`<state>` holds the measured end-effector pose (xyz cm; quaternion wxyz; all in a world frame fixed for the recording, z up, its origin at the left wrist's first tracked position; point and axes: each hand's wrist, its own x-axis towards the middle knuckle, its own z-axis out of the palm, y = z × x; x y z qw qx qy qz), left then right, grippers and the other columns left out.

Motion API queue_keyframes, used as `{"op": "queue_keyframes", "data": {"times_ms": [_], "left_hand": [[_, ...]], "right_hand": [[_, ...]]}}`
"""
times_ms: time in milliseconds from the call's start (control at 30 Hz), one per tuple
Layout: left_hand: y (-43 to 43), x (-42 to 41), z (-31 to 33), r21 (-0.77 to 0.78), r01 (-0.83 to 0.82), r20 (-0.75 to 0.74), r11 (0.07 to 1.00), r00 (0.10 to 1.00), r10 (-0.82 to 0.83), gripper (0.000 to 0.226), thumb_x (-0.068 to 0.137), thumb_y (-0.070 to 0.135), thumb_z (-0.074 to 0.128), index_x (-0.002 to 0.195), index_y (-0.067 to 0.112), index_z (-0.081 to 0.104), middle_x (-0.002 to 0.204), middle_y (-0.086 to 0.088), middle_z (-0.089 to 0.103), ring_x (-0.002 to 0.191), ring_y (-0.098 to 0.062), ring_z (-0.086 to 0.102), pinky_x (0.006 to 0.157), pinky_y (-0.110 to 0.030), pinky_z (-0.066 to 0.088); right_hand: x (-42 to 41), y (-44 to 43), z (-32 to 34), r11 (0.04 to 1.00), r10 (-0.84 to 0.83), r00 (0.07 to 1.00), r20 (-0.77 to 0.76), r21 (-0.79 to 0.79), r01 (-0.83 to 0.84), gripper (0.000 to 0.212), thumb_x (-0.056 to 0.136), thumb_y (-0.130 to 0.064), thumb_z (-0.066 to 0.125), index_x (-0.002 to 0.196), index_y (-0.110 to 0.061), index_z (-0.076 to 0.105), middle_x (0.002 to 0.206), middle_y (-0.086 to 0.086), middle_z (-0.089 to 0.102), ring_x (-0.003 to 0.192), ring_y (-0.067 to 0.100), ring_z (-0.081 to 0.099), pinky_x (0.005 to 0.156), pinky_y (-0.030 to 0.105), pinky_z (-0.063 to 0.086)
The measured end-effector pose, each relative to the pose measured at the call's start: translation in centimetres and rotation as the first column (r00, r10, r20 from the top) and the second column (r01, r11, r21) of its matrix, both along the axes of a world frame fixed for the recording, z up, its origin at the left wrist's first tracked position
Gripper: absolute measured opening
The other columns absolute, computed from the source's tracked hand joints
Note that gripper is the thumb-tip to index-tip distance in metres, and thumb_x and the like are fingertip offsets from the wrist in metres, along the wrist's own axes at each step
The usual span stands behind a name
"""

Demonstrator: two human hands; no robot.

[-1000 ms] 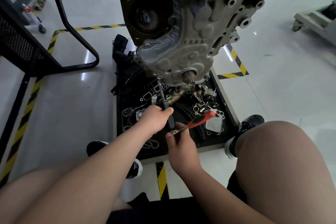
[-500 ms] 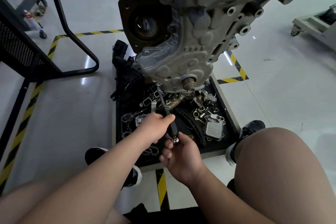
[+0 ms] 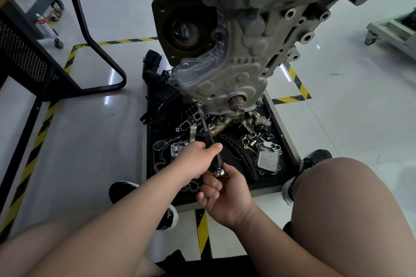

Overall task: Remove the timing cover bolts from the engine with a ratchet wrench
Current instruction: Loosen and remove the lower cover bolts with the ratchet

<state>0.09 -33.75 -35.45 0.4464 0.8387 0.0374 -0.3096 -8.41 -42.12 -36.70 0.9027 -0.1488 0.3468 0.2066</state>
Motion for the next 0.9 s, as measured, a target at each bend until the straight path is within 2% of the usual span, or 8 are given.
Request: {"op": "queue_keyframes", "data": {"times_ms": [167,300,367,467,600,700,800,900], "left_hand": [[0.0,0.0,-0.2,-0.004,-0.013,0.023,1.0,1.0,0.013,0.042,0.092,0.052,0.054,0.069,0.016,0.053,0.041,0.01,0.046,0.032,-0.007,0.04,0.04,-0.02,0.031],[0.0,0.0,-0.2,0.023,-0.003,0.051,1.0,0.999,0.001,0.044,0.091,0.054,0.054,0.07,0.015,0.056,0.059,0.001,0.052,0.047,-0.015,0.047,0.048,-0.023,0.036],[0.1,0.0,-0.2,0.025,0.001,0.057,1.0,0.998,-0.002,0.045,0.091,0.055,0.054,0.072,0.015,0.058,0.063,0.0,0.055,0.052,-0.016,0.05,0.052,-0.025,0.038],[0.1,0.0,-0.4,0.048,0.014,0.084,0.999,0.996,-0.018,0.046,0.09,0.057,0.053,0.076,0.015,0.064,0.071,0.0,0.063,0.068,-0.017,0.06,0.063,-0.03,0.045],[0.1,0.1,-0.6,0.061,0.001,0.102,0.998,0.995,-0.007,0.044,0.089,0.058,0.054,0.08,0.017,0.068,0.075,-0.002,0.067,0.073,-0.018,0.064,0.064,-0.03,0.045],[0.2,0.2,-0.9,0.05,-0.005,0.103,0.999,0.995,0.0,0.039,0.088,0.056,0.056,0.08,0.02,0.068,0.075,0.001,0.067,0.076,-0.016,0.064,0.064,-0.03,0.046],[0.4,0.4,-0.9,0.065,-0.028,0.086,0.998,0.996,0.022,0.041,0.089,0.056,0.055,0.071,0.02,0.063,0.059,0.006,0.056,0.056,-0.011,0.055,0.051,-0.024,0.037],[0.4,0.5,-0.8,0.088,-0.032,0.047,0.996,0.999,0.028,0.045,0.089,0.056,0.054,0.075,0.015,0.064,0.04,0.011,0.044,0.033,-0.008,0.044,0.039,-0.016,0.031]], "right_hand": [[-0.3,0.2,0.0,0.964,0.045,0.998,0.045,-0.264,-0.031,0.038,0.103,-0.04,0.034,0.086,-0.011,0.051,0.052,-0.001,0.034,0.04,0.013,0.029,0.051,0.028,0.04],[-0.5,0.3,-0.1,0.834,0.129,0.989,0.078,-0.548,-0.065,0.027,0.104,-0.036,0.038,0.097,-0.012,0.048,0.056,0.0,0.047,0.043,0.015,0.039,0.054,0.031,0.044],[-0.7,0.4,-0.2,0.701,0.185,0.977,0.103,-0.711,-0.057,0.019,0.103,-0.034,0.04,0.115,-0.021,0.046,0.059,-0.002,0.055,0.047,0.013,0.048,0.055,0.032,0.047],[-1.5,0.4,-0.7,0.39,0.32,0.938,0.134,-0.921,-0.002,0.044,0.102,-0.03,0.043,0.141,-0.038,0.026,0.08,-0.014,0.061,0.064,0.001,0.057,0.062,0.021,0.047],[-2.0,0.9,-1.2,0.13,0.482,0.867,0.123,-0.989,0.069,0.06,0.102,-0.028,0.042,0.146,-0.049,0.007,0.084,-0.021,0.056,0.063,-0.004,0.054,0.055,0.01,0.041],[-1.8,1.1,-1.3,0.219,0.438,0.883,0.17,-0.972,0.078,0.058,0.103,-0.025,0.041,0.148,-0.043,0.011,0.09,-0.027,0.057,0.074,-0.011,0.059,0.062,0.006,0.042],[-1.5,1.0,-1.3,0.526,0.289,0.933,0.213,-0.85,0.031,0.046,0.103,-0.022,0.04,0.139,-0.045,0.023,0.074,-0.015,0.059,0.06,0.004,0.054,0.06,0.022,0.047],[-0.8,0.7,-1.3,0.83,0.119,0.983,0.139,-0.557,-0.022,0.02,0.105,-0.027,0.037,0.125,-0.028,0.041,0.061,0.0,0.054,0.045,0.015,0.042,0.051,0.03,0.043]]}}
